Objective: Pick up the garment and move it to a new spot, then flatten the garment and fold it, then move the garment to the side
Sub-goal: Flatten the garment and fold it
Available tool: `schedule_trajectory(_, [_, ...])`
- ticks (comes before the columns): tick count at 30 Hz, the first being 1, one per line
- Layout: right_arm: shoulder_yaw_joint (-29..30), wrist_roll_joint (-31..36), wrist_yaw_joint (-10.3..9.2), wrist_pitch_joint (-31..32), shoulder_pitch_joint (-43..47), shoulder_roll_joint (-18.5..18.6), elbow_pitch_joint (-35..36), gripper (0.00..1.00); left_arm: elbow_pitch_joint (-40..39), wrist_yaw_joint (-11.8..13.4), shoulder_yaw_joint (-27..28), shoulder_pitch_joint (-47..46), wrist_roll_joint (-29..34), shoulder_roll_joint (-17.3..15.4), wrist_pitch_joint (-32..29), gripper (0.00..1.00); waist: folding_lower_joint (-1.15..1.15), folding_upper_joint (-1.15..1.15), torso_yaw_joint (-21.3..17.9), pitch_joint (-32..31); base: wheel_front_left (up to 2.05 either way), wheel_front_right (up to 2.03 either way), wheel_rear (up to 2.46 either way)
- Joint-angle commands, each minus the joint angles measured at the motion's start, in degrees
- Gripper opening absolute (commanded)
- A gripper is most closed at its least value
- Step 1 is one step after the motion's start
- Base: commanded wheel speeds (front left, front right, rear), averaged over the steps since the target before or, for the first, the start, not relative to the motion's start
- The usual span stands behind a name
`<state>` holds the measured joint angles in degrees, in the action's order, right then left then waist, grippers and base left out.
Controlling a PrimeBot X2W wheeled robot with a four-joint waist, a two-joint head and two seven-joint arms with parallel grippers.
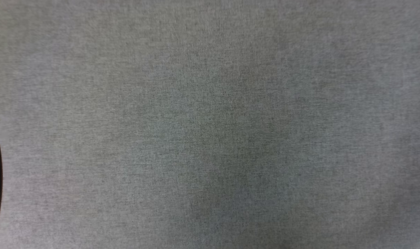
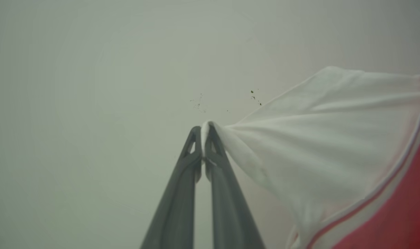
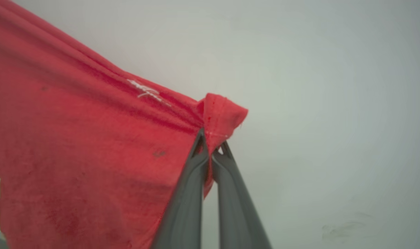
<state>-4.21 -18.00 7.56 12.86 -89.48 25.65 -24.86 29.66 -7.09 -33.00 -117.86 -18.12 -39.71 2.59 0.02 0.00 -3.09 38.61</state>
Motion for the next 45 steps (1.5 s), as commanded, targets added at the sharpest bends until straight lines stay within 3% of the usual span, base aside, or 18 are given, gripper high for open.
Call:
schedule_trajectory(1, [-0.23,1.29,-0.14,-1.68,-1.97,0.08,-3.05,0.0,3.29,0.04,-0.46,-2.79,0.59,0.32,2.13,0.0,-0.02,0.0,0.19,1.7,0.0,0.0,0.0])
schedule_trajectory(7, [-1.81,2.8,-0.15,-7.59,-5.32,-1.02,-10.27,0.0,11.59,-0.14,-3.28,-3.03,-0.06,3.21,8.38,0.0,-0.02,0.0,1.59,3.02,0.0,0.0,0.0])
schedule_trajectory(13, [-5.47,2.1,-0.14,-14.38,-2.83,-1.86,-16.37,0.0,15.87,-0.28,-5.65,4.78,-3.02,5.48,11.98,0.0,-0.02,0.0,2.92,3.16,0.0,0.0,0.0])
schedule_trajectory(19, [-8.88,-0.17,-0.13,-19.82,3.12,-2.55,-19.57,0.0,12.22,-0.26,-6.0,17.58,-5.76,7.34,12.66,0.0,-0.02,0.0,3.97,0.86,0.0,0.0,0.0])
schedule_trajectory(25, [-12.84,-3.47,-0.13,-22.87,13.34,-2.59,-19.53,0.0,2.99,1.96,-5.29,35.39,-7.59,8.72,12.66,0.0,-0.02,0.0,4.76,-4.27,0.0,0.0,0.0])
schedule_trajectory(36, [-20.51,-13.23,-0.13,-22.31,36.84,0.3,-15.45,0.0,-10.33,6.76,-8.43,67.35,-12.37,6.01,12.22,0.0,-0.02,0.0,6.07,-15.62,0.0,0.0,0.0])
schedule_trajectory(45, [-22.75,-21.63,-0.12,-19.31,51.06,3.03,-13.74,0.0,-20.1,11.63,-9.53,88.66,-18.79,0.15,9.44,0.0,-0.02,0.0,6.74,-23.06,0.0,0.0,0.0])
